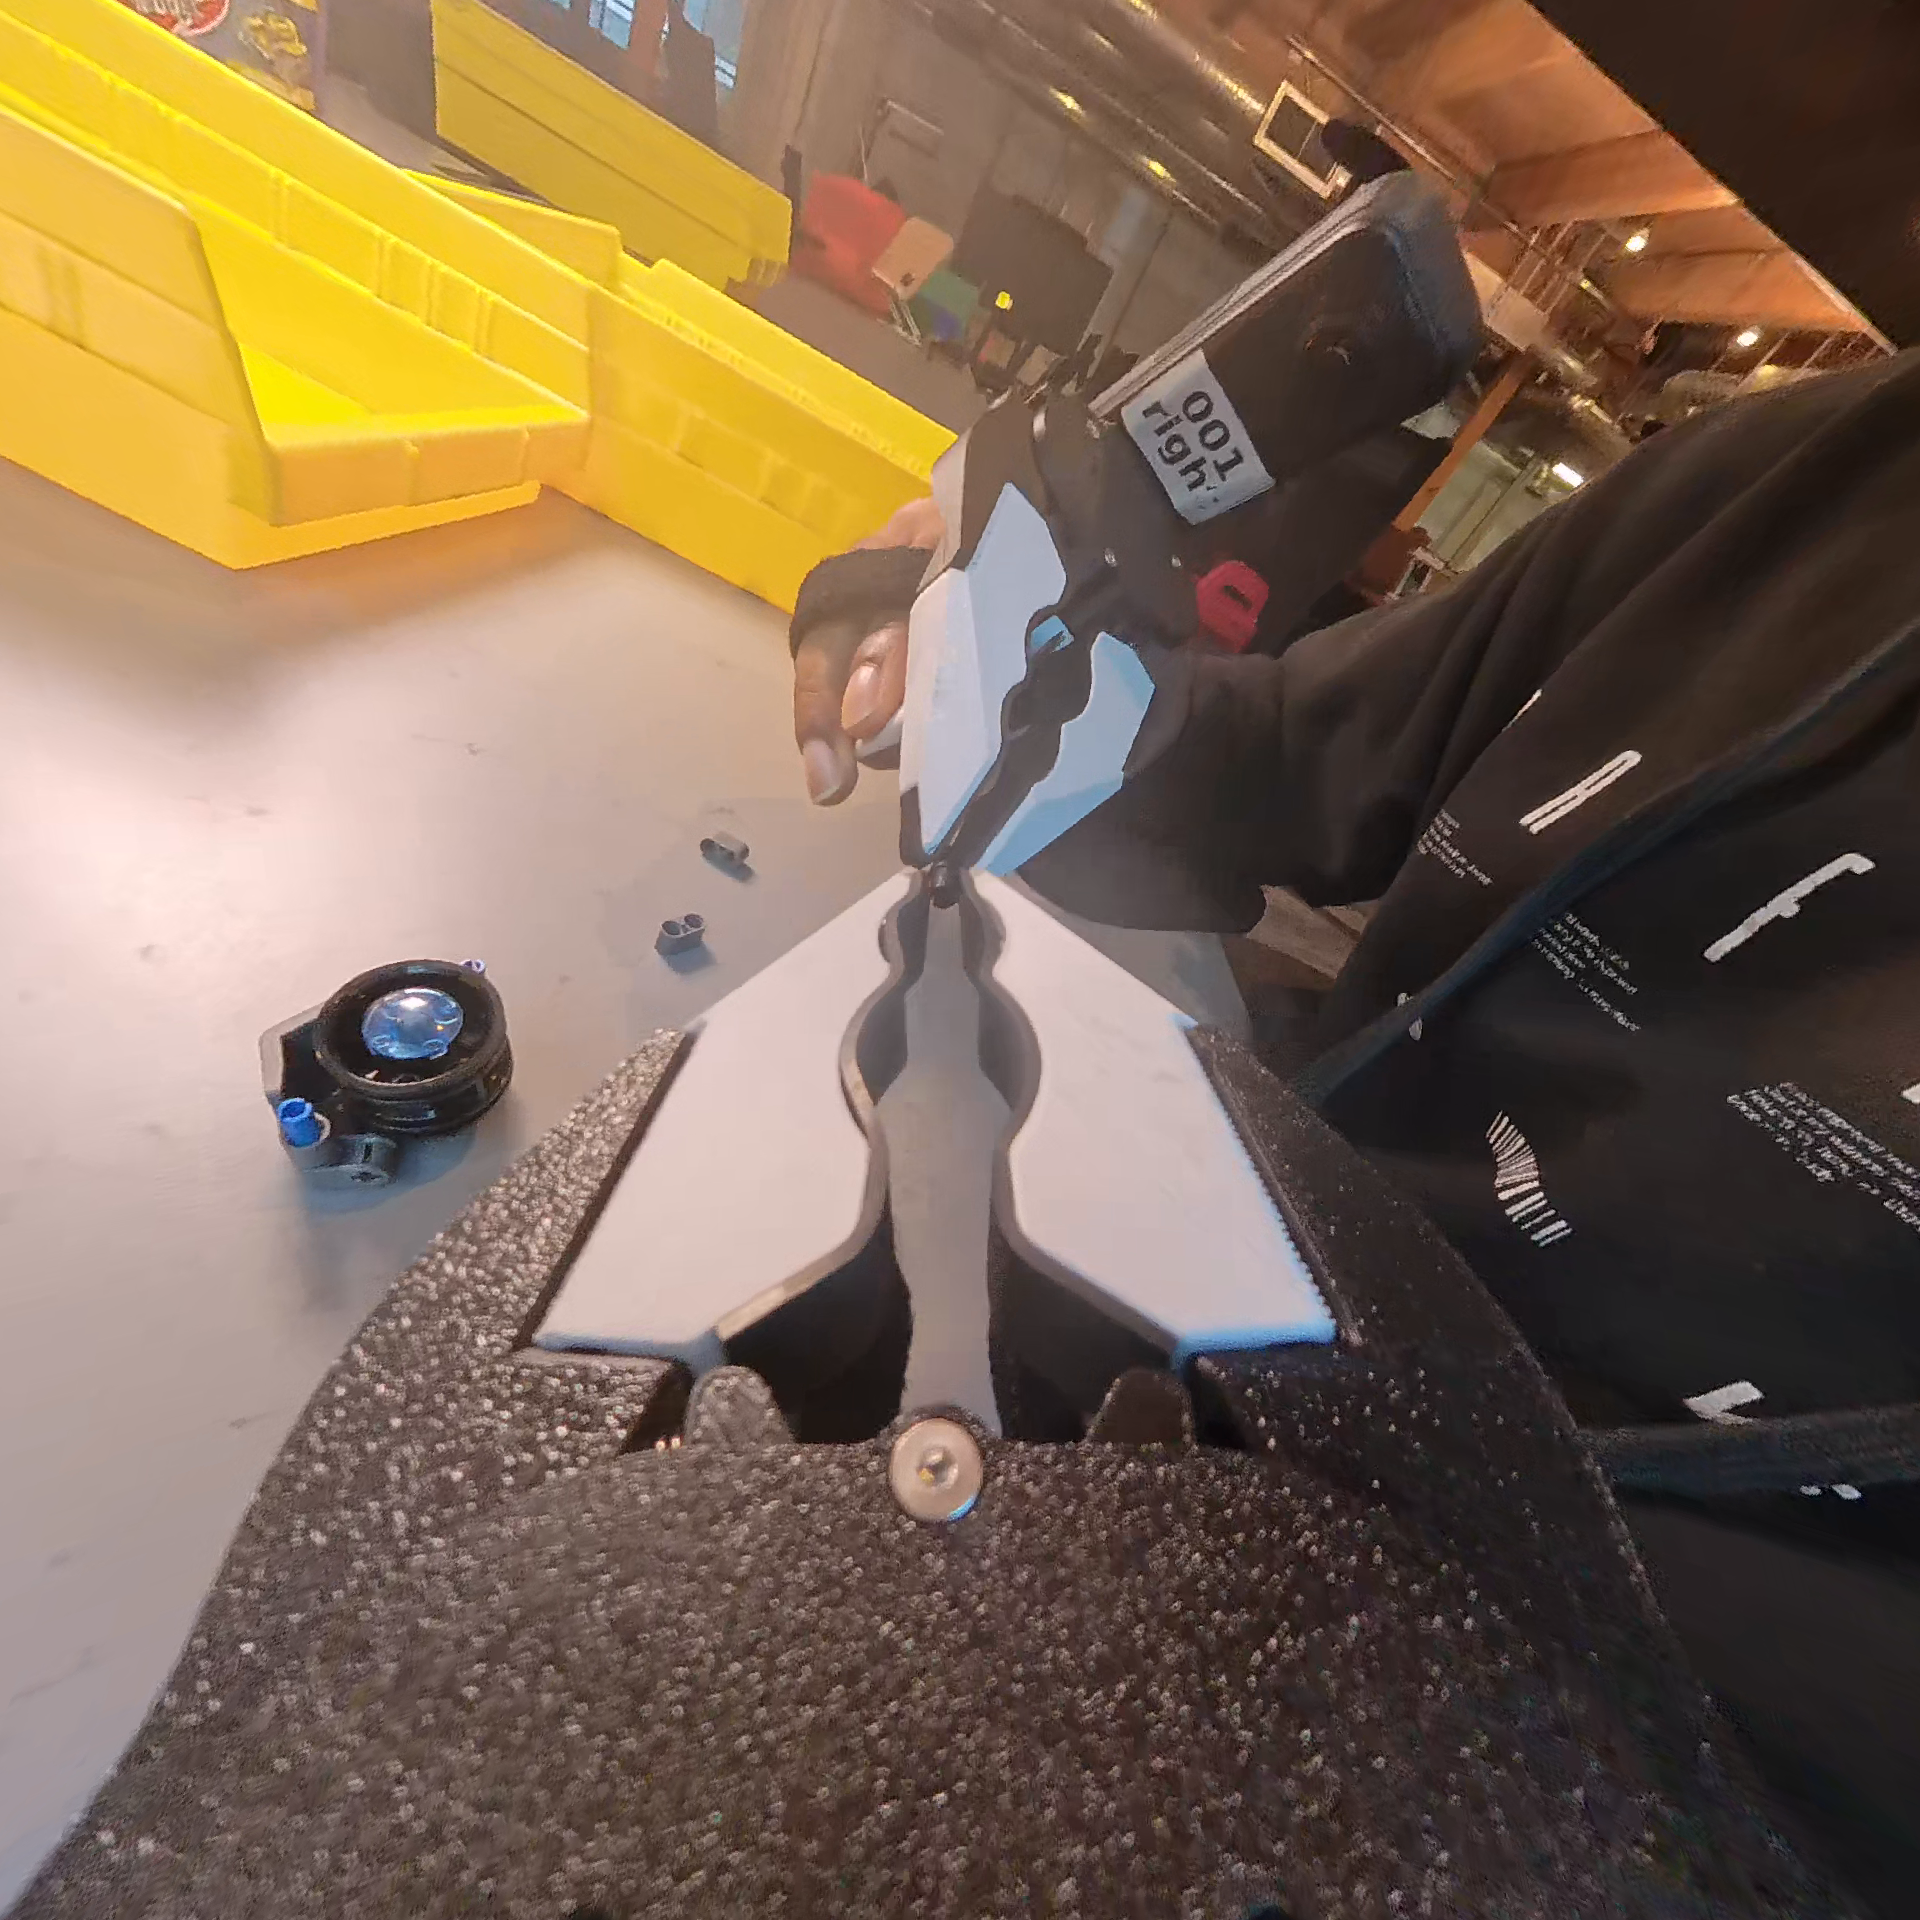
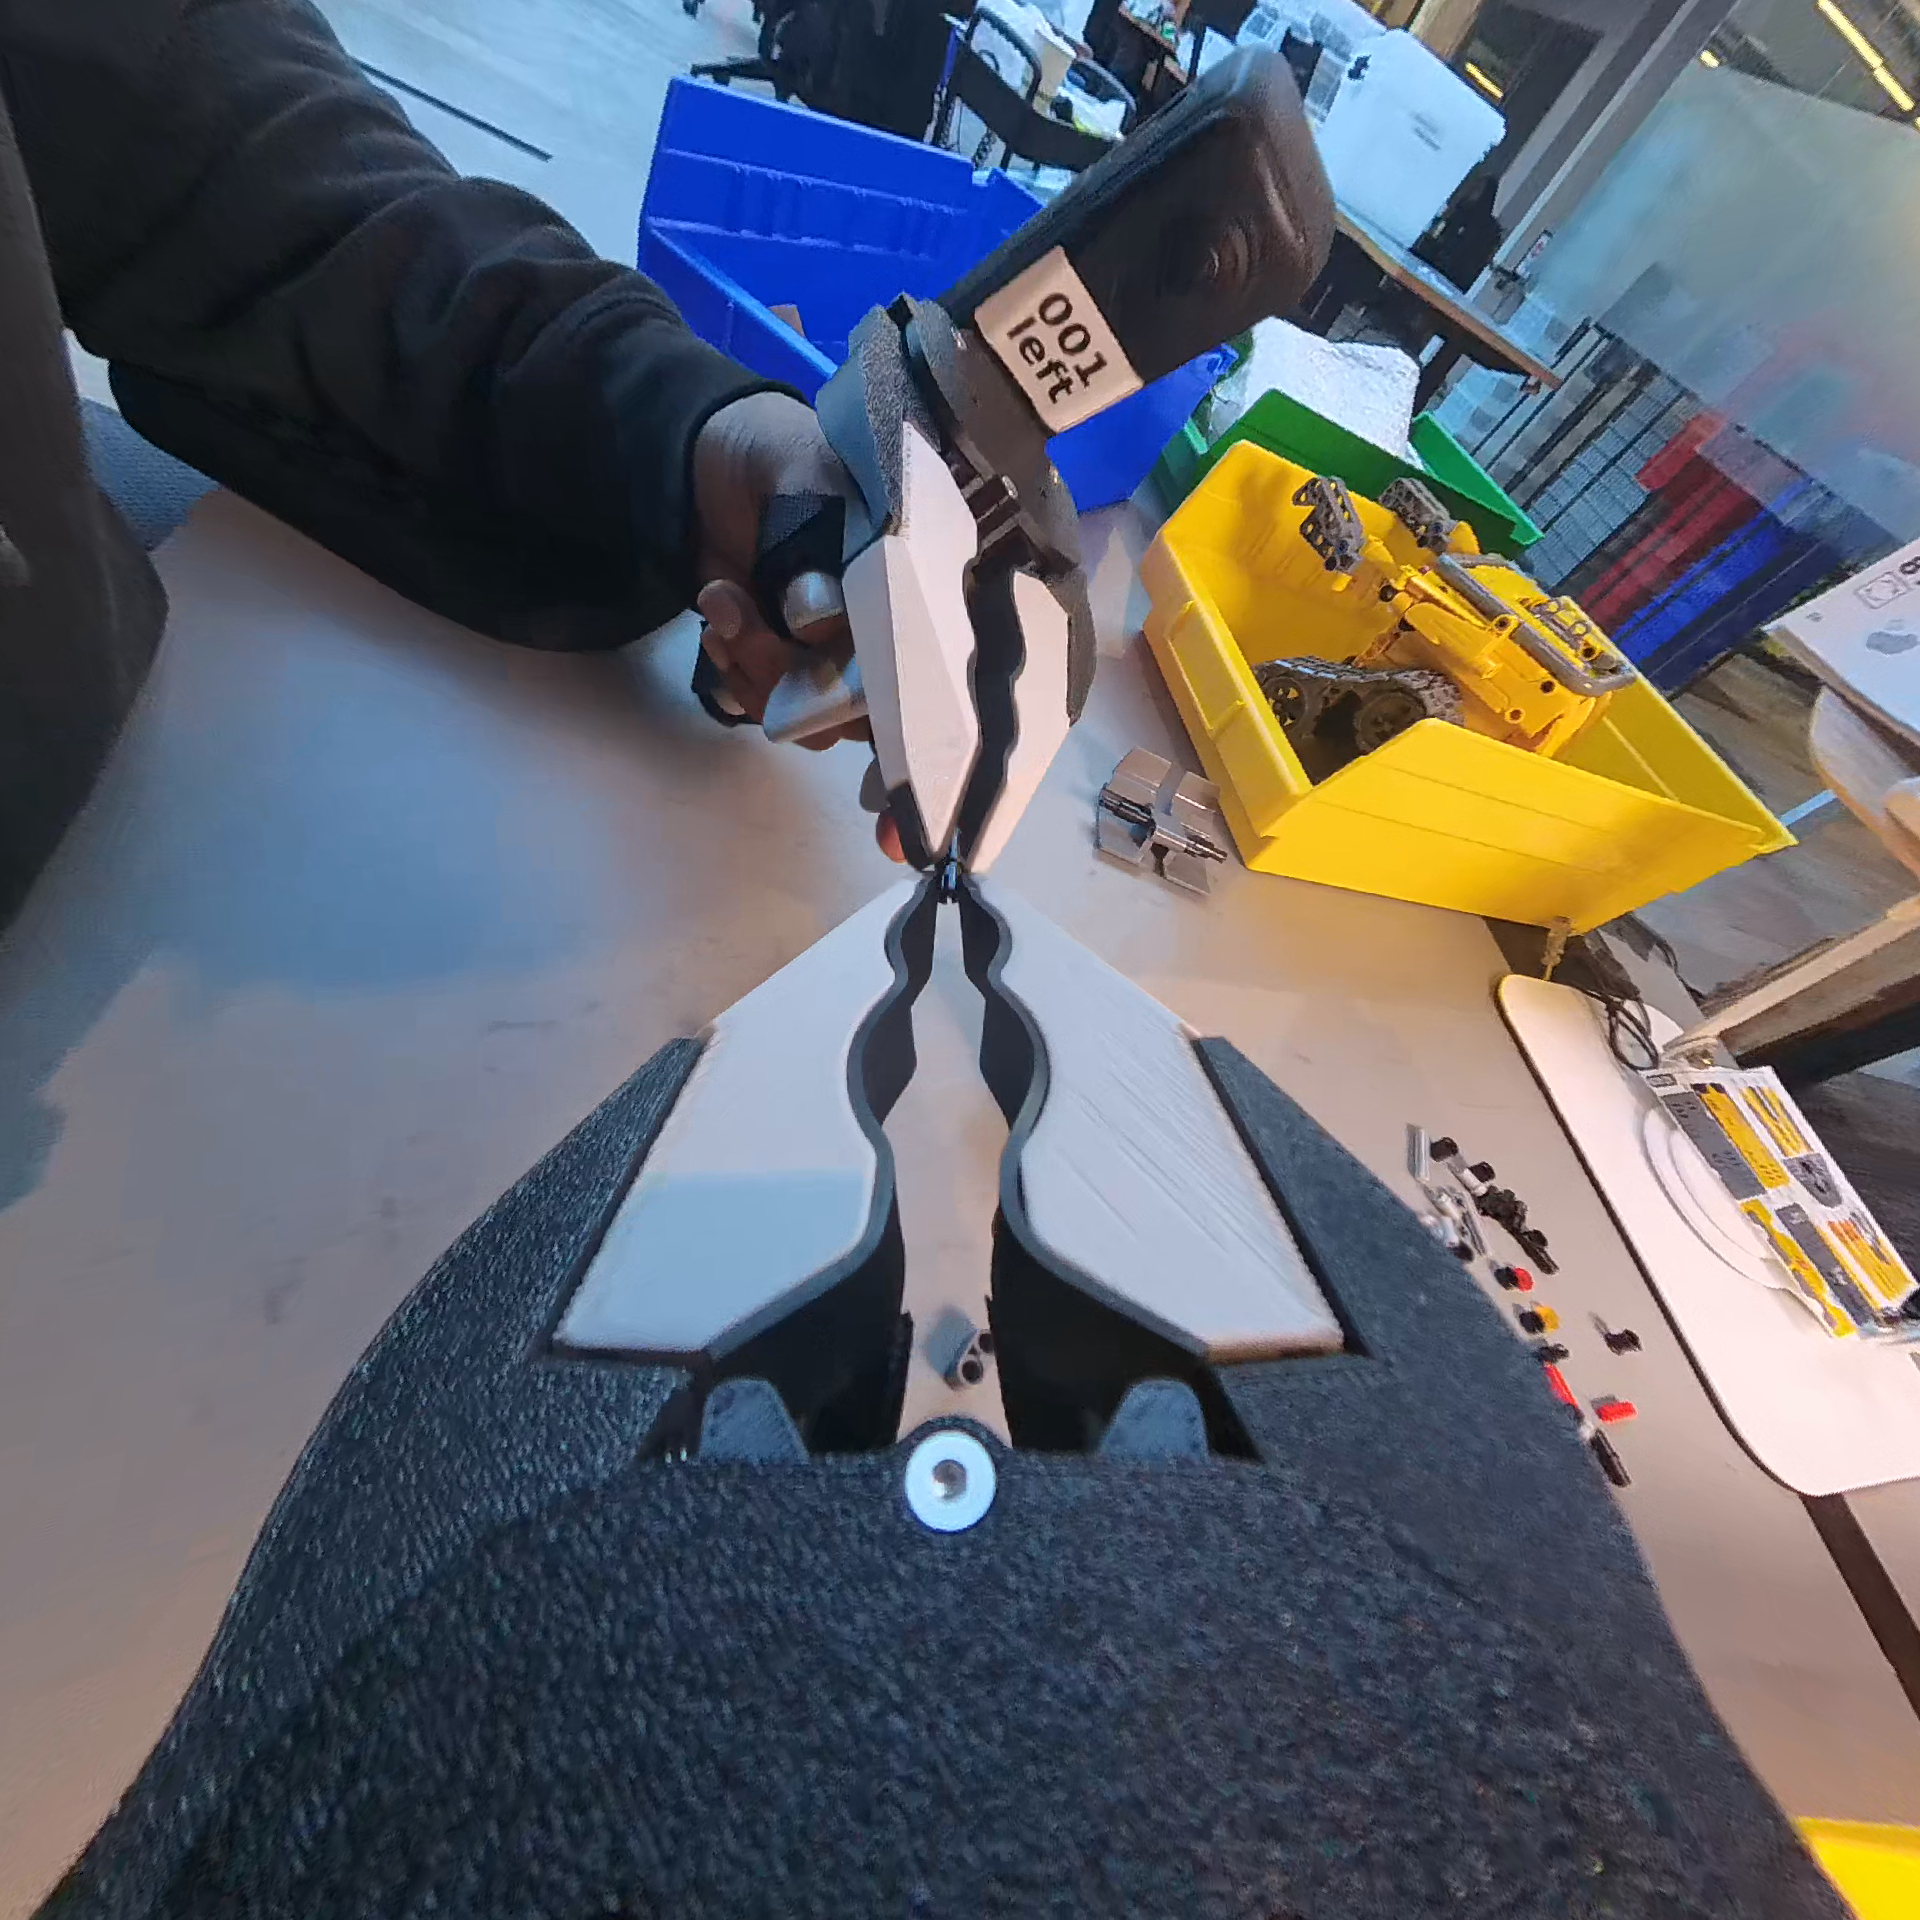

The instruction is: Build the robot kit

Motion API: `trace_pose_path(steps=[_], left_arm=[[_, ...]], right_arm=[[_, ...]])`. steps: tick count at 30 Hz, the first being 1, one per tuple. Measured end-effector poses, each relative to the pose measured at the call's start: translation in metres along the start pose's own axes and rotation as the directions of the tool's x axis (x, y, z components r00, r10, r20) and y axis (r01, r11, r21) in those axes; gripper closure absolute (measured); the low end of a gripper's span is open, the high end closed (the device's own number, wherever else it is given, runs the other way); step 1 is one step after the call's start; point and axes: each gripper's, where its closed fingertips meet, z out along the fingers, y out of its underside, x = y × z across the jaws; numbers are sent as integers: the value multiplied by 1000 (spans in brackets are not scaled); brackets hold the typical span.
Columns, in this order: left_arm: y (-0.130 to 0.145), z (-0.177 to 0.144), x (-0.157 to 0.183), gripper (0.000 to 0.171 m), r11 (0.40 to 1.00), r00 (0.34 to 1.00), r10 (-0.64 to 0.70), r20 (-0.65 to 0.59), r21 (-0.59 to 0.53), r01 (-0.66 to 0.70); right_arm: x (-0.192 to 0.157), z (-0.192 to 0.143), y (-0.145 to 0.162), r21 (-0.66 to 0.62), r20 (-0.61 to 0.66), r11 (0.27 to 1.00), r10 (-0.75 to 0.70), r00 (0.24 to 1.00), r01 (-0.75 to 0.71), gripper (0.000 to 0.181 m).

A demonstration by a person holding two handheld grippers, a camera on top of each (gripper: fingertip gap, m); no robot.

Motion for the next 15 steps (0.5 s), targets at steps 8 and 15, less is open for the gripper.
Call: trace_pose_path(steps=[8, 15], left_arm=[[13, -2, -3, 168, 990, 996, 85, 35, -112, -81], [36, -37, -25, 168, 915, 950, 280, 138, -339, -221]], right_arm=[[-8, 5, 9, -28, 64, 998, 63, 996, -61, 176], [-33, 18, 64, -329, 242, 936, 214, 946, -128, 127]])
